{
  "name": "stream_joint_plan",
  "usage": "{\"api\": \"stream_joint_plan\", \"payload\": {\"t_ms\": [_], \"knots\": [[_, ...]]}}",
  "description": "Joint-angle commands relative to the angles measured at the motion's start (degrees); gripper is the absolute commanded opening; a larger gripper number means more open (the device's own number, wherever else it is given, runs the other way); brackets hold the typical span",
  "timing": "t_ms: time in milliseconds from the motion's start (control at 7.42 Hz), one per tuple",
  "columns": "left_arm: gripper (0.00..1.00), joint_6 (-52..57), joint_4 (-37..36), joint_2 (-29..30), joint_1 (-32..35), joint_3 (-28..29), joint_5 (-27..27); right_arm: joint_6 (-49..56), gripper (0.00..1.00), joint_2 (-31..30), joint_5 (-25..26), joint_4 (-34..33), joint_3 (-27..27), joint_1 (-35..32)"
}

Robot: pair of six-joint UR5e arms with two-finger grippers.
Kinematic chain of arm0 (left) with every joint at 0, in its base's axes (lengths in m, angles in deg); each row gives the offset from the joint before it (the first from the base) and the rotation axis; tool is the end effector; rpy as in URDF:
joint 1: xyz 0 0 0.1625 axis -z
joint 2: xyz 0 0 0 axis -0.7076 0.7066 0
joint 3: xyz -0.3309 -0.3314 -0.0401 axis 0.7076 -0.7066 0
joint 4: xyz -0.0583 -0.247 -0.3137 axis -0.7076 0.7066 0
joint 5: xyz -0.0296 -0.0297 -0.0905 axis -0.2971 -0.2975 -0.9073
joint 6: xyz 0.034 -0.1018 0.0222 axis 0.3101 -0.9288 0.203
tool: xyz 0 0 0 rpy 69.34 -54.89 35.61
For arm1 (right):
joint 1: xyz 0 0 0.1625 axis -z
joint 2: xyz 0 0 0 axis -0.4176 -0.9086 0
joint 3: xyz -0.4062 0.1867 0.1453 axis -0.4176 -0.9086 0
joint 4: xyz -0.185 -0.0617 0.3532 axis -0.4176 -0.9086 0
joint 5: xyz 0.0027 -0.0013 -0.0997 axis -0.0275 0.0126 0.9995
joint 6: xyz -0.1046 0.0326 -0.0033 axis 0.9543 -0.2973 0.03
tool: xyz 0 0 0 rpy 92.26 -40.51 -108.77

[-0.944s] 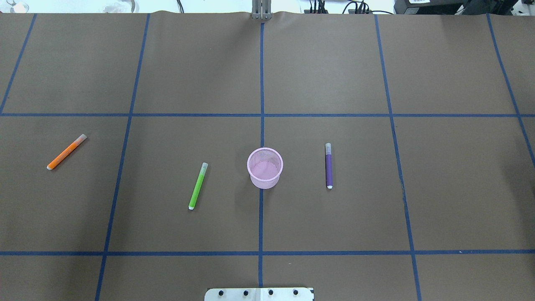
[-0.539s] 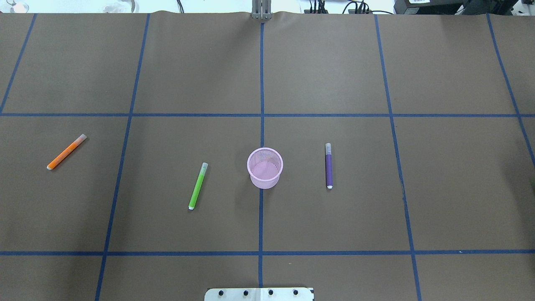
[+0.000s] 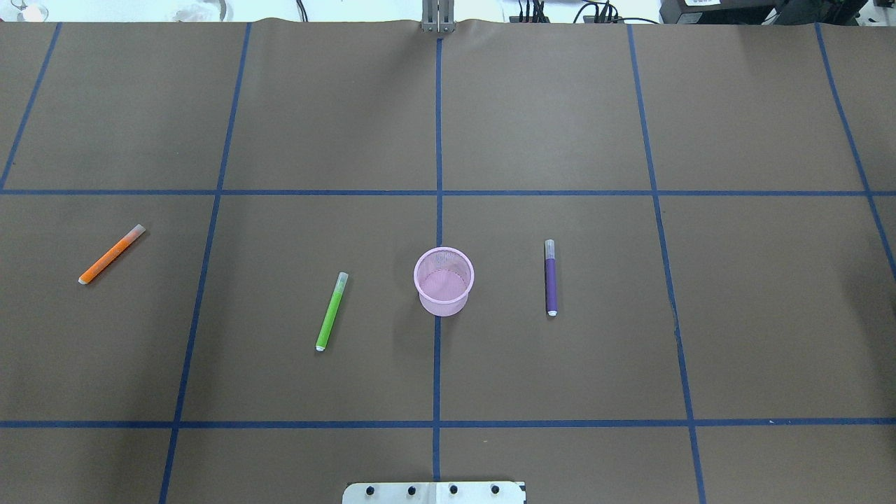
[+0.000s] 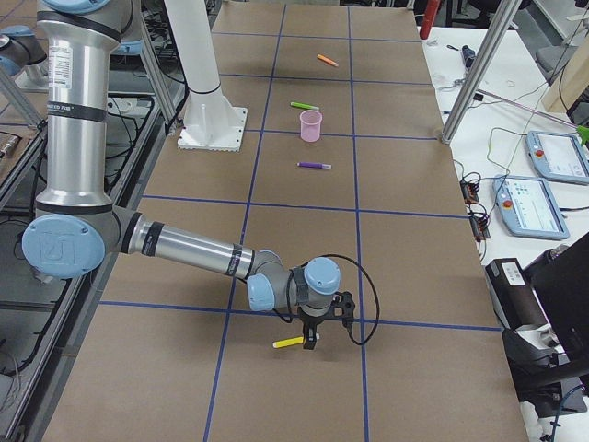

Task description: Collect pens into pen holder

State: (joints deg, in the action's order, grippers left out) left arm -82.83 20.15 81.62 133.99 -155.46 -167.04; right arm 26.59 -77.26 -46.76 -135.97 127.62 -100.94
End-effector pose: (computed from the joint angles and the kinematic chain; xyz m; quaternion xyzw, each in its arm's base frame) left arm -0.0446 -0.3865 0.6597 0.0780 0.4097 0.0190 0.9087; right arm -0.0397 -0.4308 0.8199 -0.0310 -0.3388 -0.0182 0.9402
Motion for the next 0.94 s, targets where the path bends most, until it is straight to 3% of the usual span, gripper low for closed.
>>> {"api": "stream_joint_plan", "payload": {"t_ms": [0,135,809], "knots": [[1.00,0.0,0.0,0.0,0.0,0.0,-0.1,0.0,0.80,0.2,0.1,0.0,-0.8,0.1],[1.00,0.0,0.0,0.0,0.0,0.0,-0.1,0.0,0.70,0.3,0.1,0.0,-1.1,0.1],[1.00,0.0,1.1,0.0,0.0,-0.2,-0.1,-0.1,0.69,0.5,0.0,-0.1,-2.5,0.4]]}}
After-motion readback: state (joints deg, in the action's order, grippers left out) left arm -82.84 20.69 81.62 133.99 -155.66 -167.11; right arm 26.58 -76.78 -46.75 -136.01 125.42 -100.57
